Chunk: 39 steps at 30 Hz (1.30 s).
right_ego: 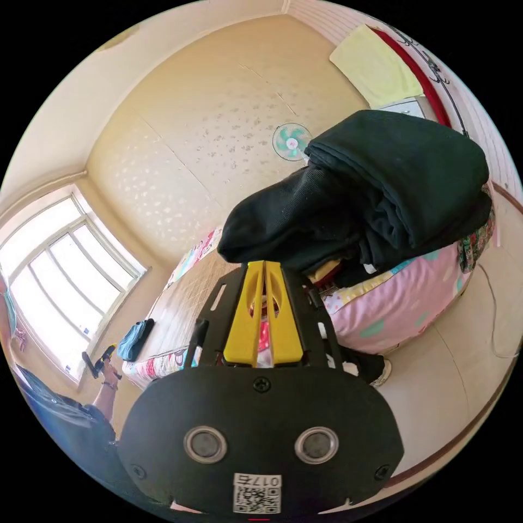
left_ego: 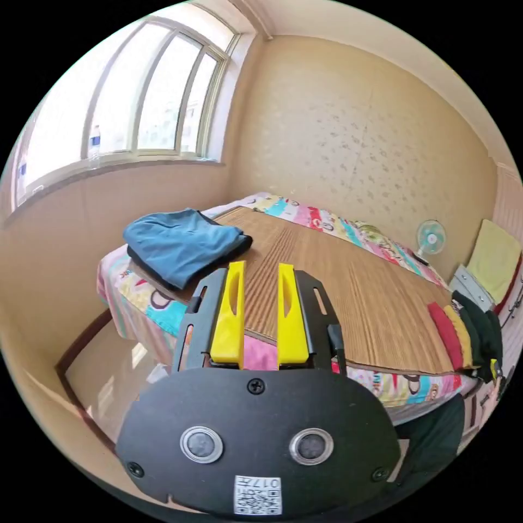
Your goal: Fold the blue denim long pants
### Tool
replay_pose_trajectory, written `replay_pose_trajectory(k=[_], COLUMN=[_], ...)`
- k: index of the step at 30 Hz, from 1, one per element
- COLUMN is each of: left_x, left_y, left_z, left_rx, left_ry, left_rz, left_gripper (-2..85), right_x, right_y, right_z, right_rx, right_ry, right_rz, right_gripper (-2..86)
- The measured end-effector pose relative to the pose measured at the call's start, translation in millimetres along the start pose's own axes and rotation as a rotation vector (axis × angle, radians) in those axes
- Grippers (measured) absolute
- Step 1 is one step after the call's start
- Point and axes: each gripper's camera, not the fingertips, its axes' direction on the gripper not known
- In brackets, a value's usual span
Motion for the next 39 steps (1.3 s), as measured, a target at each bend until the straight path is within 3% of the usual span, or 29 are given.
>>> replay_pose_trajectory(k=[2, 5, 9, 12, 14, 17, 19, 23, 27, 31, 36, 39], left_x=[-16.2, -22.3, -15.4, -19.3, -23.8, -10.5, 28.4, 121.3, 220.3, 292.4, 340.4, 345.2], left_y=[-20.8, -27.3, -38.1, -55.5, -77.9, -122.2, -158.5, -172.8, -115.5, -12.1, 109.1, 154.9], left_z=[55.0, 89.1, 131.3, 144.6, 135.8, 90.3, 54.9, -16.6, -72.9, -55.3, -83.9, -117.1], left_rx=[-0.165, -0.141, -0.268, -0.317, -0.325, -0.185, -0.154, -0.061, 0.005, -0.228, -0.353, -0.357], left_ry=[-0.154, -0.244, -0.274, -0.358, -0.259, 0.08, 0.302, 0.558, 0.866, 1.196, 1.345, 1.241], left_rz=[0.011, 0.098, 0.157, 0.113, 0.032, -0.025, 0.066, 0.333, 0.567, 0.544, 0.571, 0.609], left_gripper=[8.4, 8.0, 9.0, 3.0, 1.0, -0.5, -0.8, -0.9, -1.0, -1.0, -0.9, -0.7], right_x=[-5.3, -8.1, 0.5, 13.2, 20.6, 28.4, 31.8, 30.7, 26.7, 32.4, 32.7, 9.1], right_y=[3.5, 16.2, 37.8, 46.4, 49.8, 56.7, 62.5, 79.9, 94.8, 108.3, 127.3, 135.3], right_z=[7.2, 16.5, 20.6, 20.9, 18.6, 15.5, 19.1, 43.7, 69.9, 72.9, 75.9, 99.8], right_rx=[-0.014, -0.039, -0.035, -0.031, -0.019, 0.014, 0.026, 0.02, -0.076, -0.09, -0.136, -0.223], right_ry=[0.015, 0.023, 0.057, 0.042, 0.017, -0.021, -0.034, -0.103, -0.084, -0.076, -0.001, 0.002], right_rz=[-0.027, -0.039, -0.016, 0.016, 0.032, 0.027, 0.025, 0.005, -0.031, -0.081, -0.175, -0.299], right_gripper=[0.2, 0.2, 0.2, 0.2, 0.2, 0.2, 0.1, 0.2, 0.3, 0.4, 0.8, 1.4])
